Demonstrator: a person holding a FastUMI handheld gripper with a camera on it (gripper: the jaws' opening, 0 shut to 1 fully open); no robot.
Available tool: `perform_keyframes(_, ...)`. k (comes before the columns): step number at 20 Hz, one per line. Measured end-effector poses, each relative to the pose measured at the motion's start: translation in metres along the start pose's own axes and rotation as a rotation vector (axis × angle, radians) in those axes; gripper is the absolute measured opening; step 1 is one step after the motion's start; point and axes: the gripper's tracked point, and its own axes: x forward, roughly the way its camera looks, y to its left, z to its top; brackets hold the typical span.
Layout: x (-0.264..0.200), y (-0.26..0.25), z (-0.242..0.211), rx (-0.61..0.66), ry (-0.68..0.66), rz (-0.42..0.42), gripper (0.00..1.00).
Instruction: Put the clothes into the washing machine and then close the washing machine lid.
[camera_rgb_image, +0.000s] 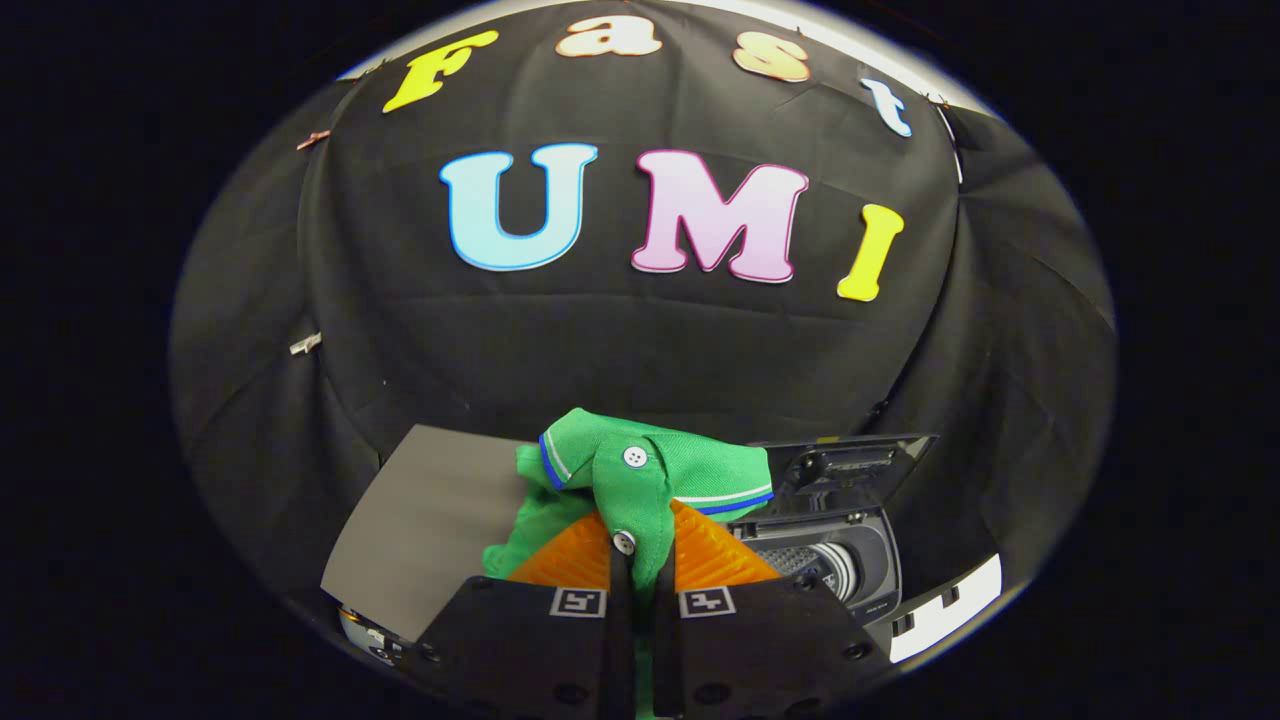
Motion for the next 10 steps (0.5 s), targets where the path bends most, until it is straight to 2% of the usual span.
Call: perform_keyframes(10, 0.005, -0.154, 0.015, 0.029, -0.044, -0.023, 0.12)
